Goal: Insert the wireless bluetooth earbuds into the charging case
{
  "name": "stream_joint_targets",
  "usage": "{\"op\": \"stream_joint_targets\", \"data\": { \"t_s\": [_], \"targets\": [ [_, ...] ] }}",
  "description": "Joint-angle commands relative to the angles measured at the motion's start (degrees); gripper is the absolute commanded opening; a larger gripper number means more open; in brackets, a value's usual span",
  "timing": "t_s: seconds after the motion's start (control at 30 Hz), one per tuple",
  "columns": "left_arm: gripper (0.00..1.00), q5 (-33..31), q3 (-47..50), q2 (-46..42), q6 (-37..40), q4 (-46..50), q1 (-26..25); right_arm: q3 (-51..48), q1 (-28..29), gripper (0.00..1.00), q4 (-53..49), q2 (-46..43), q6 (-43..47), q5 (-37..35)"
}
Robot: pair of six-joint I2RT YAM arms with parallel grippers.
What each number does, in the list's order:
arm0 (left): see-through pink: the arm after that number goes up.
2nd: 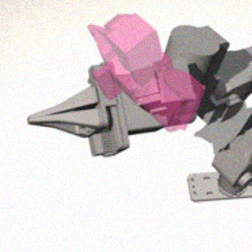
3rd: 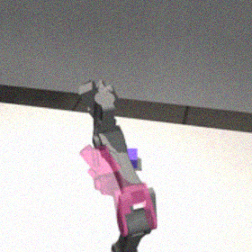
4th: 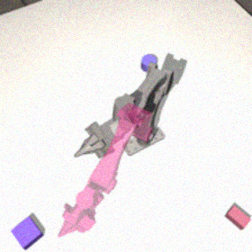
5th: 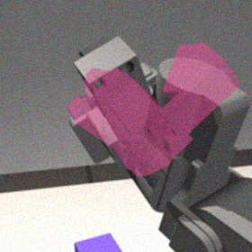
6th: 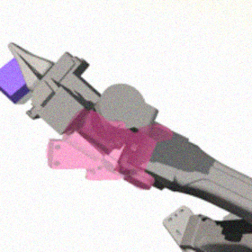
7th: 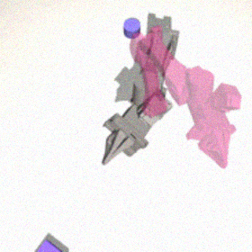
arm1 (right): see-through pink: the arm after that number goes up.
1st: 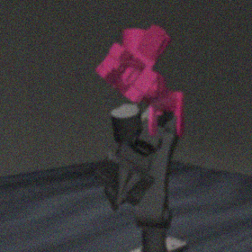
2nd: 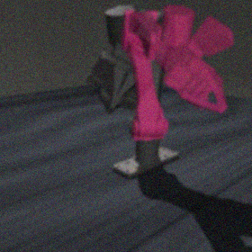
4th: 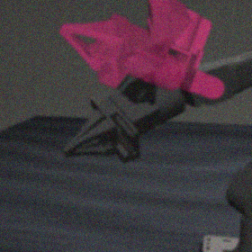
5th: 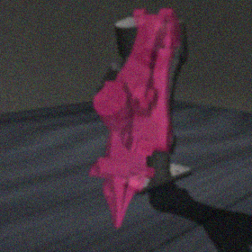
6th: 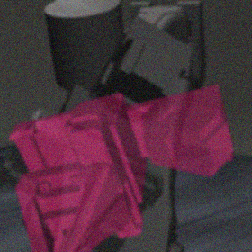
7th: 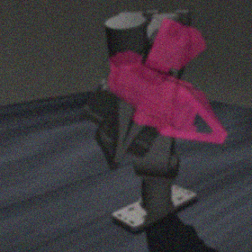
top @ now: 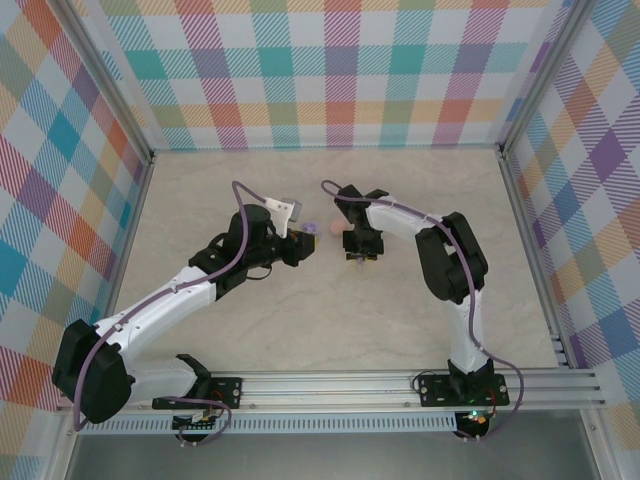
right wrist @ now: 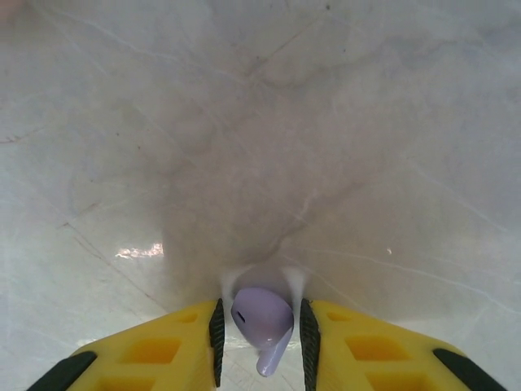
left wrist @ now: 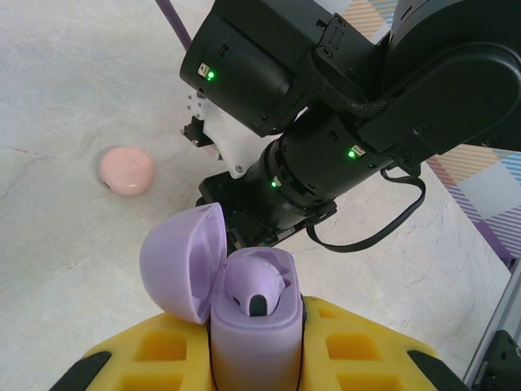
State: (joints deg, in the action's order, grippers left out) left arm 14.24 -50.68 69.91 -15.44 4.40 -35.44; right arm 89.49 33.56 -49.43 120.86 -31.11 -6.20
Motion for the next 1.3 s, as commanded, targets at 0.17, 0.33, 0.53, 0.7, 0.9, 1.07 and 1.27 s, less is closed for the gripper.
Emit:
{"op": "stream_joint_targets", "data": {
  "t_s": [0.17,0.33,0.53,0.7,0.9,1.07,1.27],
  "targets": [
    [0.14,0.00,0.10,-1.29,-0.48,-1.10,0.59,1.82,-0.25,0.31,-2.45,2.24,-1.86,-0.73],
    [0.14,0.06,0.08,-1.48,-0.42,-0.97,0.59,1.74,-0.23,0.28,-1.85,2.67,-2.94,-1.55],
    [0.14,0.17,-0.27,-1.35,-0.41,-1.02,0.55,1.61,-0.25,0.27,-1.75,3.61,-2.89,-1.36],
    [0.15,0.21,-0.28,-0.86,-0.47,-1.06,0.55,-0.32,-0.25,0.21,-0.66,1.92,-2.48,-2.56],
    [0.15,0.50,0.43,0.00,-0.93,-1.15,0.55,-5.51,-0.25,0.19,4.38,-4.50,-1.29,-4.13],
    [0.14,0.98,1.69,0.59,-2.07,-2.19,0.55,-10.98,-0.25,0.17,9.16,-11.67,-0.20,-4.77],
    [0.14,1.73,4.19,1.65,-4.13,-5.50,0.57,-16.18,-0.22,0.17,14.21,-20.85,2.29,-3.86]
  ]
}}
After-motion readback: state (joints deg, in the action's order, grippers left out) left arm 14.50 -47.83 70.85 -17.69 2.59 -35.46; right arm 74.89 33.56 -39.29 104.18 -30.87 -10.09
